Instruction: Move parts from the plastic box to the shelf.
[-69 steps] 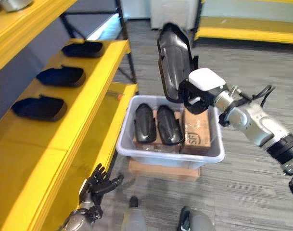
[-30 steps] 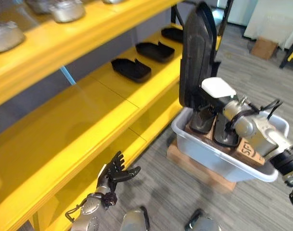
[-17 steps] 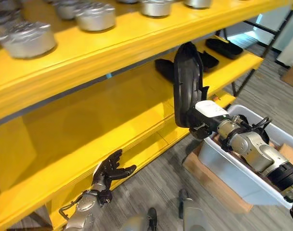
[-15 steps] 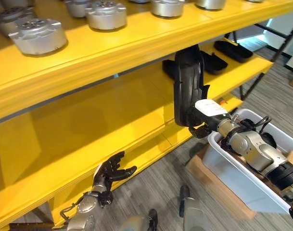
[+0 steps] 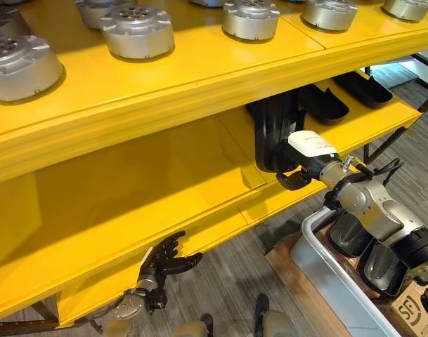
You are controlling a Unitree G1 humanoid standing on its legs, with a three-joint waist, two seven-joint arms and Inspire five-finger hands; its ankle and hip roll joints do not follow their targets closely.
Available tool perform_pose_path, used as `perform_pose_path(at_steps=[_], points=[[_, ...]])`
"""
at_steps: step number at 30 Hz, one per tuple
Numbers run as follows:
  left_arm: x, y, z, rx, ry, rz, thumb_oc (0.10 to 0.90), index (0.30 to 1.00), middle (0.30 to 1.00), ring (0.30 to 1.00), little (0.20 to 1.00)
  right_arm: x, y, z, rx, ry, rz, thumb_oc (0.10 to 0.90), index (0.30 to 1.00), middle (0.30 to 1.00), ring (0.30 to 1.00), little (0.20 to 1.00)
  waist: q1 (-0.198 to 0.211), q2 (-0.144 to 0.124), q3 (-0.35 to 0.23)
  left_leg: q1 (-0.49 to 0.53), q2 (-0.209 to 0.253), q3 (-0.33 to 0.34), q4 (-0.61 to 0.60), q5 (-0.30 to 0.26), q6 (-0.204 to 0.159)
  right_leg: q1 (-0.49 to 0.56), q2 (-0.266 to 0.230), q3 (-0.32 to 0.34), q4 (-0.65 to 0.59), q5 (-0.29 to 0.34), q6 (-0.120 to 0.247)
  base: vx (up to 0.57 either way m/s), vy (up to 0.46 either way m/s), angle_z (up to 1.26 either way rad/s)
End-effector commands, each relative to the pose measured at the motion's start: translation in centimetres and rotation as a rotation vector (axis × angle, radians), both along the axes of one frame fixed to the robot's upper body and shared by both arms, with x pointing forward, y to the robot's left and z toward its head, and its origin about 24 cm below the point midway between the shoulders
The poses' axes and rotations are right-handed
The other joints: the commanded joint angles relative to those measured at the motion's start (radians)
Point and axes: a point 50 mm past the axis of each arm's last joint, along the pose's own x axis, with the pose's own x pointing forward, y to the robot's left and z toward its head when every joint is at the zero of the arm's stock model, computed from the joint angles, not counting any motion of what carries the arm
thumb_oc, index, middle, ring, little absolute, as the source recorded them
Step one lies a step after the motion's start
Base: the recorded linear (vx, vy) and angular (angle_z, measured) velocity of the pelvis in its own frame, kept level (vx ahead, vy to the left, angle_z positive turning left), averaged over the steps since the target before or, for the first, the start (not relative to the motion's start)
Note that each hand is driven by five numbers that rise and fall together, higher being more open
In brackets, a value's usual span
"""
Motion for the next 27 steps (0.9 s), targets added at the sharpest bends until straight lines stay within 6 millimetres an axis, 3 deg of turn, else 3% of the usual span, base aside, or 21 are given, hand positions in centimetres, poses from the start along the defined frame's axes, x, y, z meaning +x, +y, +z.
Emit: perform_pose_path(at_steps=[1,7,9,10,12,13,15,18,19,22,24,25,27], points=[[2.2,0.4,4.2,0.036,-0.244,-0.009,0.900,1.000,1.000,1.000,1.000,0.9,1.8,8.2,0.102,-0.277,0.084,0.400,0.300,0.300,0.300,0.300,0.017,-0.021,-0.120,0.049,0.126,0.005,0.044,-0.124,-0.061,-0.082,-0.064,0.013,0.085,0.022,0.059,0.06,-0.089,0.04],[2.3,0.7,4.6,0.022,-0.264,0.025,0.900,1.000,1.000,1.000,1.000,1.3,2.9,9.7,0.083,-0.304,0.112,0.400,0.300,0.300,0.300,0.300,0.032,-0.028,-0.126,0.060,0.164,-0.014,0.031,-0.112,-0.082,-0.086,-0.037,0.008,0.131,-0.036,0.040,0.02,-0.098,0.07],[2.1,0.8,4.5,0.011,-0.261,0.042,0.900,1.000,1.000,1.000,1.000,1.4,3.4,9.7,0.084,-0.297,0.131,0.400,0.300,0.300,0.300,0.300,0.044,-0.036,-0.129,0.049,0.192,-0.028,0.032,-0.093,-0.101,-0.068,-0.008,-0.007,0.120,-0.073,0.018,0.00,-0.251,0.20],[1.8,0.8,4.4,-0.008,-0.256,0.050,0.900,1.000,1.000,1.000,1.000,1.3,3.7,9.8,0.095,-0.300,0.148,0.400,0.300,0.300,0.300,0.300,0.065,-0.044,-0.125,0.000,0.212,-0.039,0.068,-0.053,-0.119,-0.043,0.008,-0.028,0.091,-0.088,-0.004,0.00,-0.237,0.23],[1.8,0.8,4.4,-0.008,-0.255,0.050,0.900,1.000,1.000,1.000,1.000,1.3,3.7,9.8,0.096,-0.300,0.148,0.400,0.300,0.300,0.300,0.300,0.058,-0.042,-0.128,-0.009,0.214,-0.046,0.074,-0.054,-0.121,-0.042,0.009,-0.035,0.087,-0.086,-0.005,-0.07,-0.150,0.29],[2.1,0.4,4.7,-0.013,-0.266,0.019,0.900,1.000,1.000,1.000,1.000,1.3,3.5,10.3,0.106,-0.319,0.136,0.400,0.300,0.300,0.300,0.300,0.087,-0.062,-0.094,-0.126,0.208,-0.066,0.148,0.017,-0.132,-0.021,-0.010,-0.097,0.060,-0.088,-0.025,-0.13,-0.147,0.50],[2.2,0.3,4.8,-0.012,-0.268,0.007,0.900,1.000,1.000,1.000,1.000,1.3,3.2,10.4,0.099,-0.322,0.129,0.400,0.300,0.300,0.300,0.300,0.080,-0.062,-0.094,-0.139,0.204,-0.054,0.135,0.010,-0.128,-0.019,-0.022,-0.125,0.061,-0.092,-0.022,-0.09,-0.085,1.06],[3.0,-0.3,5.2,-0.003,-0.281,-0.037,0.900,1.000,1.000,1.000,1.000,1.0,1.8,10.5,0.093,-0.349,0.087,0.400,0.300,0.300,0.300,0.300,0.055,-0.035,-0.079,-0.199,0.331,0.084,0.023,0.150,-0.149,-0.001,-0.069,-0.204,0.081,-0.102,-0.009,-0.07,0.090,1.03],[3.2,-0.3,5.4,-0.007,-0.290,-0.036,0.900,1.000,1.000,1.000,1.000,0.9,1.5,10.6,0.077,-0.359,0.072,0.400,0.300,0.300,0.300,0.300,0.054,-0.021,-0.078,-0.174,0.353,0.093,-0.008,0.150,-0.154,-0.007,-0.077,-0.213,0.109,-0.108,-0.005,0.04,0.161,1.52],[3.3,-0.3,5.4,-0.011,-0.288,-0.029,0.900,1.000,1.000,1.000,1.000,1.2,1.4,10.0,0.091,-0.343,0.053,0.400,0.300,0.300,0.300,0.300,0.066,0.005,-0.078,-0.161,0.300,0.077,-0.011,0.109,-0.145,0.000,-0.119,-0.211,0.134,-0.099,0.015,0.07,0.182,0.65],[3.3,-0.3,5.4,-0.011,-0.287,-0.038,0.900,1.000,1.000,1.000,1.000,1.2,1.3,9.9,0.094,-0.339,0.049,0.400,0.300,0.300,0.300,0.300,0.063,0.004,-0.080,-0.171,0.288,0.083,0.016,0.096,-0.142,0.013,-0.140,-0.219,0.139,-0.093,0.023,0.12,0.158,0.11],[3.2,-0.3,5.6,-0.004,-0.295,-0.053,0.900,1.000,1.000,1.000,1.000,1.2,1.3,9.6,0.102,-0.325,0.044,0.400,0.300,0.300,0.300,0.300,0.077,0.003,-0.084,-0.174,0.257,0.086,0.052,0.062,-0.133,0.033,-0.170,-0.213,0.132,-0.078,0.038,0.11,0.149,0.17],[3.3,-0.2,5.6,0.002,-0.296,-0.050,0.900,1.000,1.000,1.000,1.000,1.3,1.2,9.5,0.103,-0.325,0.042,0.400,0.300,0.300,0.300,0.300,0.082,0.001,-0.084,-0.175,0.250,0.089,0.063,0.052,-0.129,0.039,-0.176,-0.209,0.129,-0.076,0.042,0.10,0.130,0.12]])
